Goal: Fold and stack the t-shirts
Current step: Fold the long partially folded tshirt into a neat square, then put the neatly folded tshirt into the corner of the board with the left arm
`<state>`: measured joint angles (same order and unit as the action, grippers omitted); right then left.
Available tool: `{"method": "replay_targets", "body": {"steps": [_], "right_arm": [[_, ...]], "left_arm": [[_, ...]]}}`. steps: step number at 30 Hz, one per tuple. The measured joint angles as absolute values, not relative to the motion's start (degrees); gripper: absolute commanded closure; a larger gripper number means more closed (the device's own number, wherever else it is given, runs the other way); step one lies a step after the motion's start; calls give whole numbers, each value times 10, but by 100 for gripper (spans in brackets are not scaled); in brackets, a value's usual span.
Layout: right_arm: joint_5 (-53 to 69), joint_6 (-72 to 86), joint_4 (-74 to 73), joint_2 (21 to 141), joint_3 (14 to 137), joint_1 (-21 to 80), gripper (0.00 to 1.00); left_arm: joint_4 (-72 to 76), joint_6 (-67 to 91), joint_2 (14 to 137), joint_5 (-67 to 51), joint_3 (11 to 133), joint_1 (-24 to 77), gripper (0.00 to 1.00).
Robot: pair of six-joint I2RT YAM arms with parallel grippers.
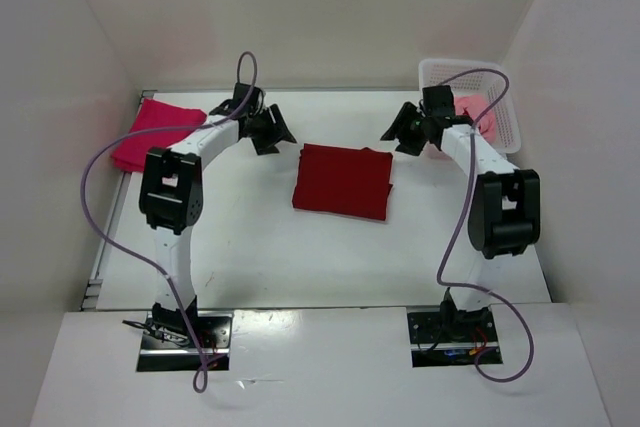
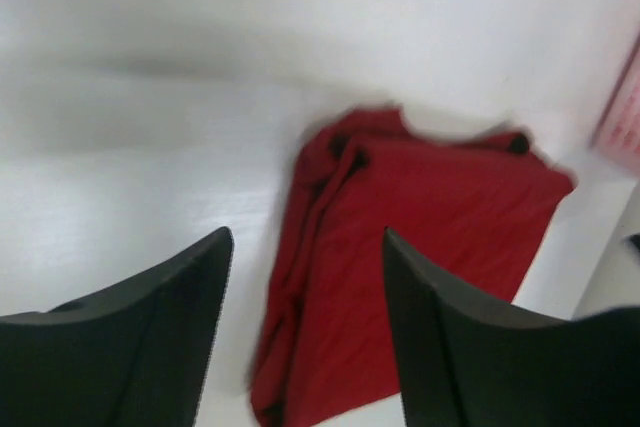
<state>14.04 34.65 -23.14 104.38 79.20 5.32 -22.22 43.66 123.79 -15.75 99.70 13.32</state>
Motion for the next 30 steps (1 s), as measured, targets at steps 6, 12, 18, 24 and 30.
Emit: {"method": "replay_targets", "body": {"steps": [6,12,18,24,30], "right_arm": [[147,338,-218,893,700,59,100],[167,342,-222,782,592,85,71],[180,352,-231,727,533,88,64],[195,366,-232,706,525,88,62],[204,370,-232,706,515,88,59]], "left_arm": [[-180,392,1166,-206,836,138,20],[-148,370,1186,-269,804,170,28],[-128,364,1238,-289,843,197,85],[-153,379,1281,-274,939,218,100],[-212,387,1291,-276,1127,191,100]]}}
